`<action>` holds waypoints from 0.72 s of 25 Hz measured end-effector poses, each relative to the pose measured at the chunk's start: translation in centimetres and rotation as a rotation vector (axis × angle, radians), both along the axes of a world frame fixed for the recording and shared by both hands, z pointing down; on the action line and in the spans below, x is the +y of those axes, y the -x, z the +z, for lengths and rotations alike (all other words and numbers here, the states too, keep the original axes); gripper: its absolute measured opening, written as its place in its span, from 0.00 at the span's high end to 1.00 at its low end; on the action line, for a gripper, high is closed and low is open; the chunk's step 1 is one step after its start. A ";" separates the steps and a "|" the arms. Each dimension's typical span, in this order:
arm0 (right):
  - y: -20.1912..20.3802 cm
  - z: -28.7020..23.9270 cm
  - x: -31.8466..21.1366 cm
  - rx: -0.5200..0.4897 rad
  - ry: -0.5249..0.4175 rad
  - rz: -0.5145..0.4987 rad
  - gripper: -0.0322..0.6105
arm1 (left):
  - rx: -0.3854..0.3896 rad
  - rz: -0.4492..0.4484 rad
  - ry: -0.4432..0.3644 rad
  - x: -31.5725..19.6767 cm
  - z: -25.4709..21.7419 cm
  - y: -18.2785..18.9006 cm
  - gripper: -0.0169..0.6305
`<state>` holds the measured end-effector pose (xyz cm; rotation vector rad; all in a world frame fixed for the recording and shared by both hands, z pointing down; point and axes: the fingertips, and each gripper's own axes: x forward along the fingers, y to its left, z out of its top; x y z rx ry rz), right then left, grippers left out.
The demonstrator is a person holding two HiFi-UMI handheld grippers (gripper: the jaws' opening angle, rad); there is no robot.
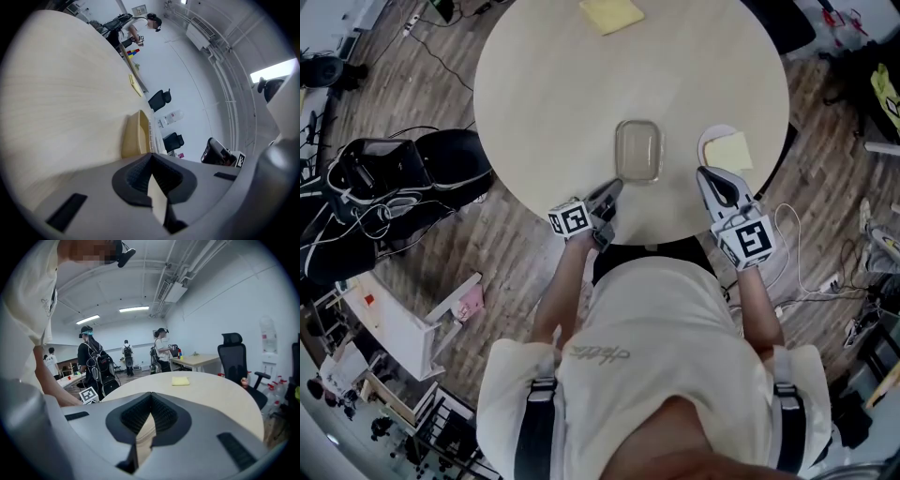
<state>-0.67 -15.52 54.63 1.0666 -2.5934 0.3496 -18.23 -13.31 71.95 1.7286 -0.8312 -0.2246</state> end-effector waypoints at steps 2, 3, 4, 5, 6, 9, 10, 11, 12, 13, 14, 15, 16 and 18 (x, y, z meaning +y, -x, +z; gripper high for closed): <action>-0.3 0.2 -0.1 0.000 0.001 0.000 0.94 | 0.014 0.009 -0.020 -0.3 -0.8 -0.7 0.95; -0.6 0.4 -0.3 -0.001 0.003 0.001 0.94 | 0.016 0.019 -0.029 -0.6 -1.0 -1.2 0.95; -0.9 0.7 -0.6 -0.002 0.005 0.002 0.94 | 0.015 0.030 -0.037 -0.9 -1.2 -1.7 0.95; -1.2 1.0 -0.9 -0.004 0.006 0.003 0.94 | 0.012 0.041 -0.048 -1.2 -1.5 -2.3 0.95; -1.4 1.1 -1.0 -0.006 0.006 0.003 0.94 | 0.009 0.052 -0.061 -1.4 -1.9 -2.7 0.95; -1.6 0.8 -1.0 -0.014 -0.007 0.005 0.94 | -0.011 0.080 -0.117 -1.7 -3.9 -3.8 0.95; -1.5 0.6 -0.9 -0.017 -0.014 0.006 0.94 | -0.024 0.089 -0.136 -1.7 -4.7 -4.0 0.95; -1.3 0.4 -0.8 -0.019 -0.020 0.006 0.94 | -0.038 0.096 -0.153 -1.7 -5.5 -4.1 0.95; -1.1 0.2 -0.7 -0.021 -0.026 0.006 0.94 | -0.051 0.103 -0.169 -1.8 -6.4 -4.3 0.95; -1.0 0.1 -0.6 -0.023 -0.030 0.006 0.94 | -0.061 0.108 -0.186 -1.8 -7.2 -4.5 0.95; -0.8 -0.1 -0.5 -0.024 -0.034 0.006 0.94 | -0.070 0.112 -0.204 -1.8 -8.2 -4.6 0.95; -0.7 -0.3 -0.4 -0.026 -0.039 0.006 0.94 | -0.078 0.116 -0.223 -1.8 -9.2 -4.8 0.95; -0.6 -0.5 -0.4 -0.027 -0.044 0.007 0.94 | -0.085 0.120 -0.242 -1.9 -10.2 -4.9 0.95; -0.6 -0.9 -0.3 -0.032 -0.056 0.012 0.94 | -0.093 0.129 -0.278 -1.9 -12.4 -5.2 0.95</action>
